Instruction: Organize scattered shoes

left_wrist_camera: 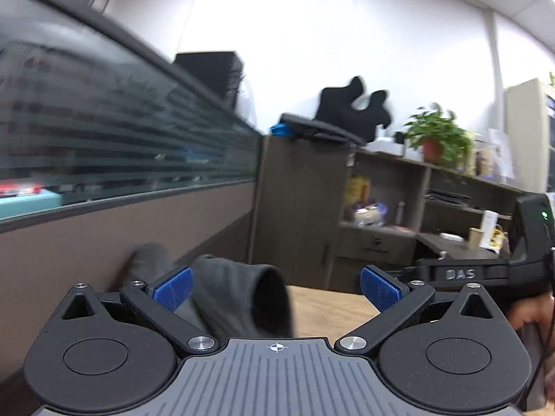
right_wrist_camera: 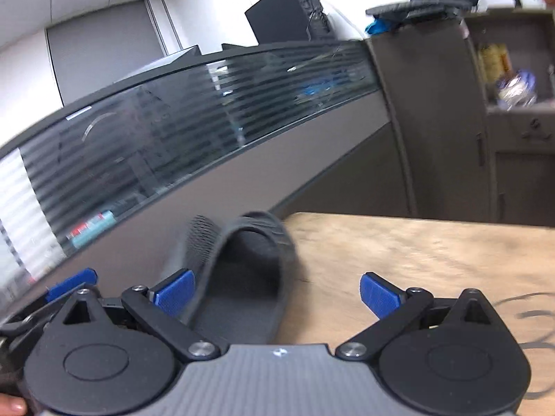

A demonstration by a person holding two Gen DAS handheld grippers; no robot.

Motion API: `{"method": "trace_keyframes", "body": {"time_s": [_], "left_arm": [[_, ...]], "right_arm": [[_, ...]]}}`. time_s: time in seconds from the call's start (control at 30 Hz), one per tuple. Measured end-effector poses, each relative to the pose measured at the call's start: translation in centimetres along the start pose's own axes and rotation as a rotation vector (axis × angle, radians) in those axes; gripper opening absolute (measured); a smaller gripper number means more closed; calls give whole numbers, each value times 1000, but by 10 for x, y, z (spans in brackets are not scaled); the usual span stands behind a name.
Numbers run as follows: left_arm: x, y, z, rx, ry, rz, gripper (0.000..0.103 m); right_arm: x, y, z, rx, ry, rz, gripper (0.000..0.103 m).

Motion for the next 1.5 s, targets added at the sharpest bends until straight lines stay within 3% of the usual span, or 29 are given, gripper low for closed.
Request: {"method": "trace_keyframes", "body": {"time_s": [0.17, 0.27, 0.33, 0.53, 0.57, 0.6, 0.7, 1.03, 1.33, 1.5], "left_arm": [[-37, 3, -19, -87, 48, 142, 103], [-56, 2, -30, -157, 5, 223, 103], [-64, 1, -35, -175, 2, 247, 102], [-73, -4, -45, -193, -7, 254, 102], [-74, -6, -47, -197, -8, 253, 102], [-77, -7, -48, -200, -8, 255, 102], [-84, -12, -54, -218, -25, 278, 102], [-83, -18, -53, -225, -20, 278, 102], [-61, -19, -49, -224, -58, 223, 102], [-45, -18, -47, -221, -82, 185, 103]], "right_arm": [[11, 13, -50, -20, 168, -283, 92], [21, 13, -82, -32, 236, -455, 87], [25, 13, -99, -27, 220, -507, 85], [45, 11, -145, 26, 173, -695, 58], [44, 12, -147, 36, 138, -684, 45], [44, 13, -149, 45, 107, -674, 20], [46, 11, -152, 49, 108, -658, 18], [51, 21, -82, 172, 65, -573, 14], [71, 31, 24, 238, -75, -494, 13], [87, 36, 80, 258, -194, -469, 13]]}}
Point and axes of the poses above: each gripper's, at about its wrist camera, not at the fingertips, and z roughly against the way its jaws point, x to its right, y to its top, the point moved 2 cm from there along -z, roughly the way its jaws point, and after that the axes turned 9 degrees about y, right-handed, at the moved point
